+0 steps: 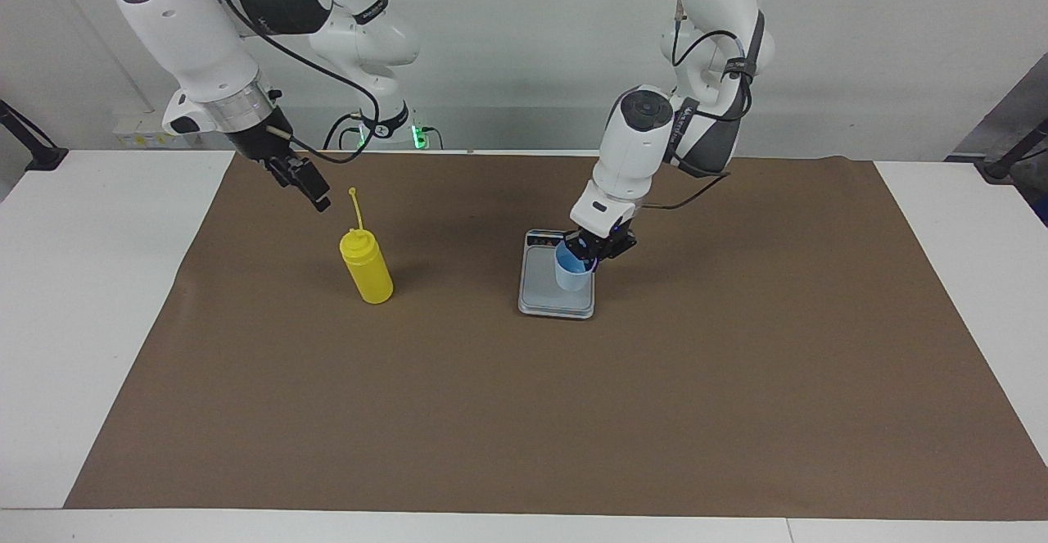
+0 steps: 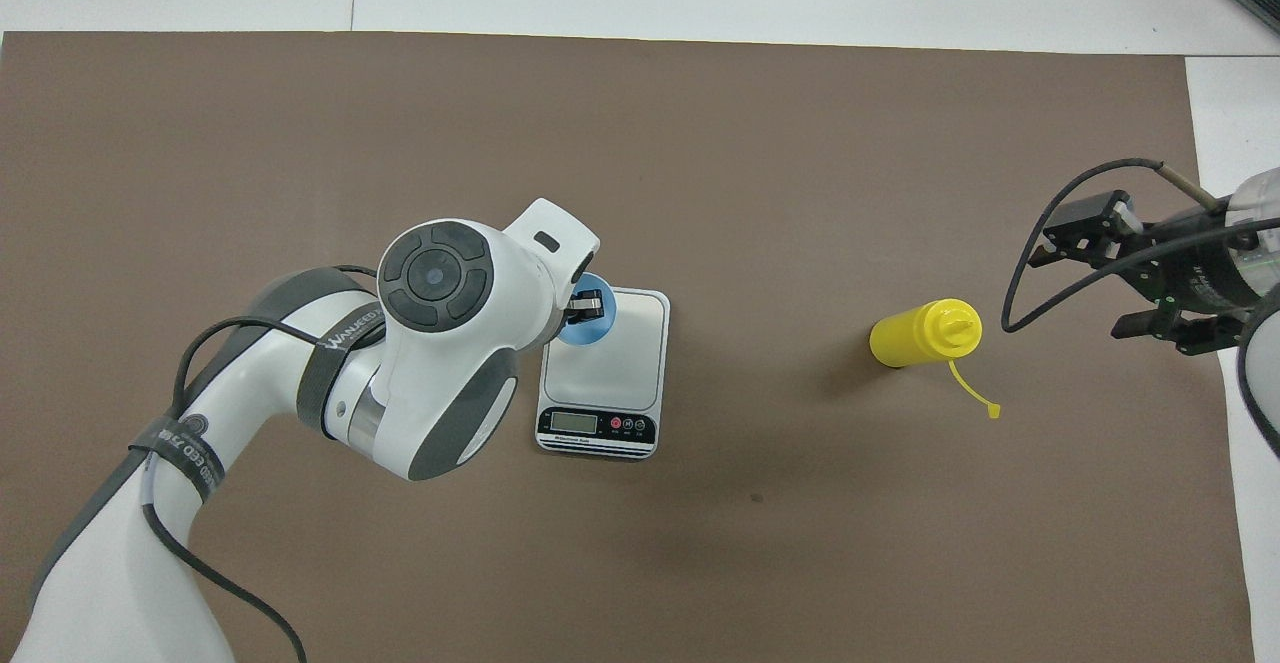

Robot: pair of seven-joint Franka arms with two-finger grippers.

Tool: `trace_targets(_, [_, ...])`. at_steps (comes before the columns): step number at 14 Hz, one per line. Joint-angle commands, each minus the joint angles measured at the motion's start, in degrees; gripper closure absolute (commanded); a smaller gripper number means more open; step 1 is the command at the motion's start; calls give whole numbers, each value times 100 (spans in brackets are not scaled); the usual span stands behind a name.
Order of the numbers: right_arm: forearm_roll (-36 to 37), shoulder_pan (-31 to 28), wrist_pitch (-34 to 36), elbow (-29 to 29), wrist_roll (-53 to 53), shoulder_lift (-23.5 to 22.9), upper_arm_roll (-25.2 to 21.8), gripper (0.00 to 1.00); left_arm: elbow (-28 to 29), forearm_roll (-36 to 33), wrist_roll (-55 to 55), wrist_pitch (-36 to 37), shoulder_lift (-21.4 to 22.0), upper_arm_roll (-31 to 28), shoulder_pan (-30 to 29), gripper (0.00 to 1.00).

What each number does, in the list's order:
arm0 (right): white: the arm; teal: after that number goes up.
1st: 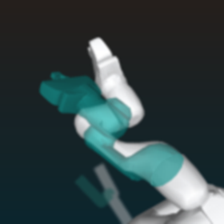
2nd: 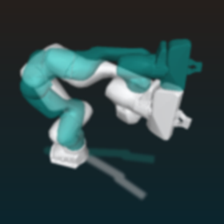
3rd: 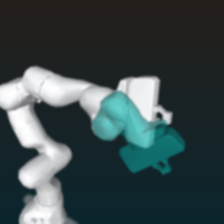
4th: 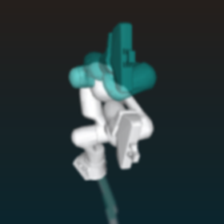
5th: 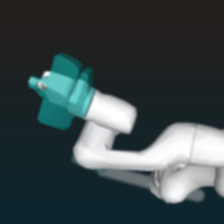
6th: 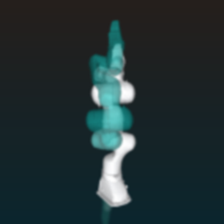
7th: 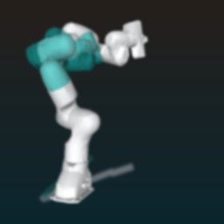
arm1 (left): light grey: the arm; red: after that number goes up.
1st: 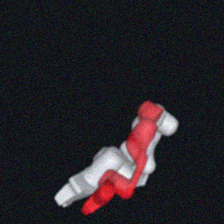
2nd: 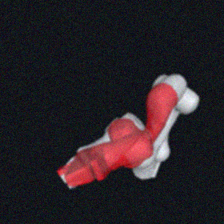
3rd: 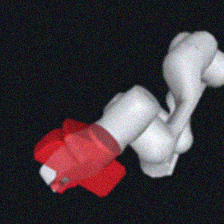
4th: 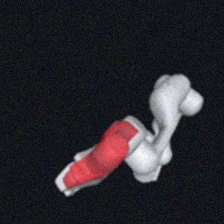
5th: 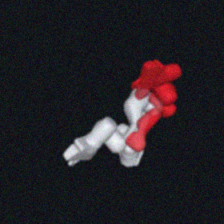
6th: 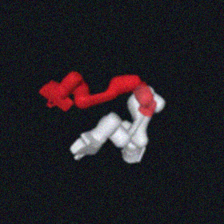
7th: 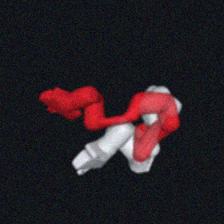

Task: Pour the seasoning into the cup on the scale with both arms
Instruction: 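Carry the blue cup onto the scale with the left gripper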

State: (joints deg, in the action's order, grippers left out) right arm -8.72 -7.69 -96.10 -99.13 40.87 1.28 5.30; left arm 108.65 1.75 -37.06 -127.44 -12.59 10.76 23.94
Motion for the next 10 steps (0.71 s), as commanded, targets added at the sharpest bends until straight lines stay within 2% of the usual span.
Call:
trace_targets(1, [-183, -110, -120, -158, 613, -93, 23, 0, 182, -113, -266, -158, 29, -100, 208, 100])
trace_targets(3, [-218, -197, -129, -404, 860, -137, 32, 0, 192, -113, -293, -281, 3, -100, 269, 100])
trace_targets(6, [-797, -627, -146, -677, 888, -505, 32, 0, 200, -113, -302, -404, -103, -100, 278, 100])
trace_targets(8, [-1078, -707, -356, -914, 887, -681, 23, 0, 253, -113, -320, -404, -112, -100, 287, 99])
trace_targets(9, [-1227, -734, -444, -1054, 888, -717, 23, 0, 244, -113, -320, -422, -121, -100, 287, 90])
trace_targets(10, [-1455, -865, -541, -1195, 888, -795, 23, 0, 244, -113, -320, -439, -121, -100, 287, 38])
